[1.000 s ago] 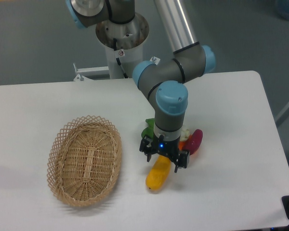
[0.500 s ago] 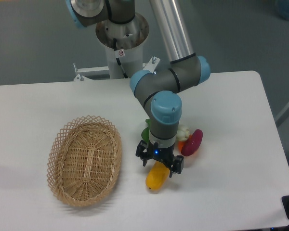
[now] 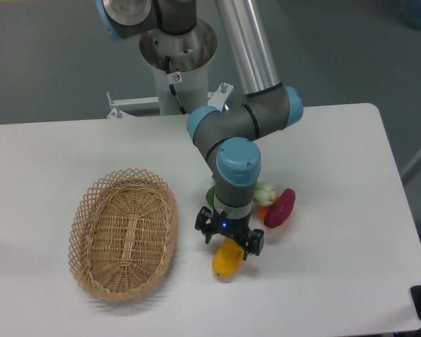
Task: Pick up the mango from the table
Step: 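Close the gripper fingers around the yellow mango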
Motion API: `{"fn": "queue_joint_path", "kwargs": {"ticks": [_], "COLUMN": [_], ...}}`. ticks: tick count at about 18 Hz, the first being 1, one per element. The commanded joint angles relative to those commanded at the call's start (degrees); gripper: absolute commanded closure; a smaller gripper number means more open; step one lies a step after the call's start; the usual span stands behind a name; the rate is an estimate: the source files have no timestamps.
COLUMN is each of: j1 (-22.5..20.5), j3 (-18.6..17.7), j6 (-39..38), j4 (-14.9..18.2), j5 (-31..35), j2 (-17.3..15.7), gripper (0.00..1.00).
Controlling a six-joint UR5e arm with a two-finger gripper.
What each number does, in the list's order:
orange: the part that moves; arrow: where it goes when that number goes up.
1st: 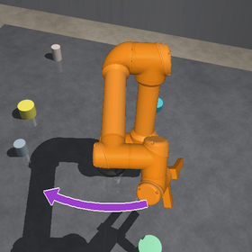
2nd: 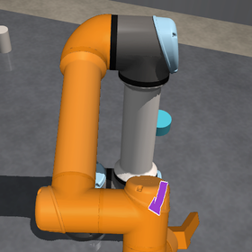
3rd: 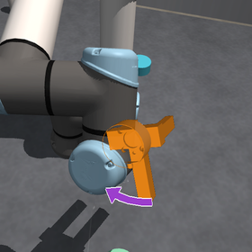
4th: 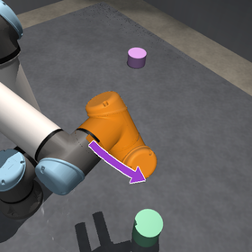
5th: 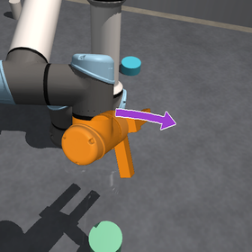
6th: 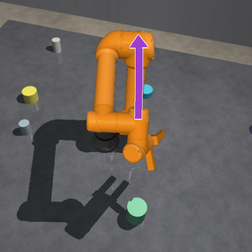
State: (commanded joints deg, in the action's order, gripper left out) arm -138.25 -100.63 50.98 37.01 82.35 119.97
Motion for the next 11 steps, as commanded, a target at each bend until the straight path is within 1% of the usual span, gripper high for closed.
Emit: {"fn": "queue_joint_path", "kwargs": {"ticks": [2,7,8,11], "j1": [0.2,0.2,0.2,0.4], "j3": [-0.3,-0.3,-0.3,-0.2], "j6": [-0.1,-0.4,-0.4,-0.4], "j4": [-0.4,-0.4,-0.4,-0.4], "j5": [0.0,0.2,0.6,1.0], "j2": [0.1,0.1,0.1,0.0], "gripper": [0.04,0.25,0.27,0.41]}}
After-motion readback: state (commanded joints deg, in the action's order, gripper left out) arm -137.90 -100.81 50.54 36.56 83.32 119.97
